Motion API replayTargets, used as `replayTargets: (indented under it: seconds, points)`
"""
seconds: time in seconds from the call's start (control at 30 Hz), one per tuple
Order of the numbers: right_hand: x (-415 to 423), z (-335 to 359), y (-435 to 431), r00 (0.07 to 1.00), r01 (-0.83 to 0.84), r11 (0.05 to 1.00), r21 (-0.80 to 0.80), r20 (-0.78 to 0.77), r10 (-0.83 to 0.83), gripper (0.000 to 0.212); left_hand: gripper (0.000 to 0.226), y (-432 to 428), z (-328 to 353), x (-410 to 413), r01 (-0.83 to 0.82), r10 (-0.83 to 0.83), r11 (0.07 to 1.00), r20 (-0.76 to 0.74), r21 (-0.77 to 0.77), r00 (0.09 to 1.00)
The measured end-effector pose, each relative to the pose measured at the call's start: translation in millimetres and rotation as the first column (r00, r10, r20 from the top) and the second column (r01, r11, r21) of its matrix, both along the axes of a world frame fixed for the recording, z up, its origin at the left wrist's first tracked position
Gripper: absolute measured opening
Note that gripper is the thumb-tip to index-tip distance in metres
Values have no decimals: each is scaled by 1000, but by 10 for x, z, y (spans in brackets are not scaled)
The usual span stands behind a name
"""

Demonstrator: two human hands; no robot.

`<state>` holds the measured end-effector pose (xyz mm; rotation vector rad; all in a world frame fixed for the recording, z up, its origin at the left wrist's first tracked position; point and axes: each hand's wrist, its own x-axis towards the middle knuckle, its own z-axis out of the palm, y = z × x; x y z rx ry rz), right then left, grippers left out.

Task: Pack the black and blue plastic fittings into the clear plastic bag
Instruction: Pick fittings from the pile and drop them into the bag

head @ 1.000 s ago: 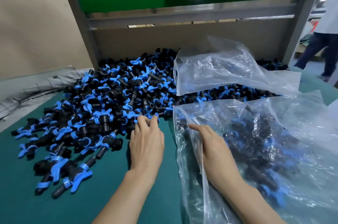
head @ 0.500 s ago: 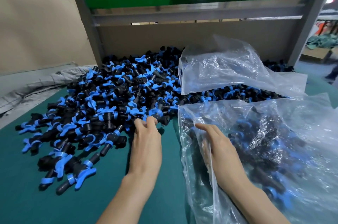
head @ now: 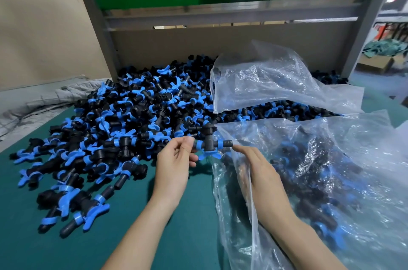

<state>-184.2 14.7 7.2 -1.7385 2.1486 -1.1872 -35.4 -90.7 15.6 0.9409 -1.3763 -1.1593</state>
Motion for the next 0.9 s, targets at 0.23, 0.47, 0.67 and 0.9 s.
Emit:
replayTargets:
  seconds: [0.23, 0.47, 0.67, 0.9]
  points:
    - [-26, -15, -1, 999, 2, 999, -33, 35, -1, 57, 12, 7, -50, -34, 129, -117, 983, -97, 128, 988]
    - [-23, -21, -3, 1000, 5, 999, -38, 29, -4, 55, 13, -1, -54, -36, 128, -120, 988, -95, 89, 988]
    - [-21, -15, -6, 999, 18, 1000, -12, 28, -17, 61, 13, 14, -44, -51, 110, -102, 990, -83, 94, 991]
    - [-24, -14, -8, 999, 15, 1000, -1, 40, -15, 57, 12, 26, -46, -43, 103, -99, 993, -78, 59, 992]
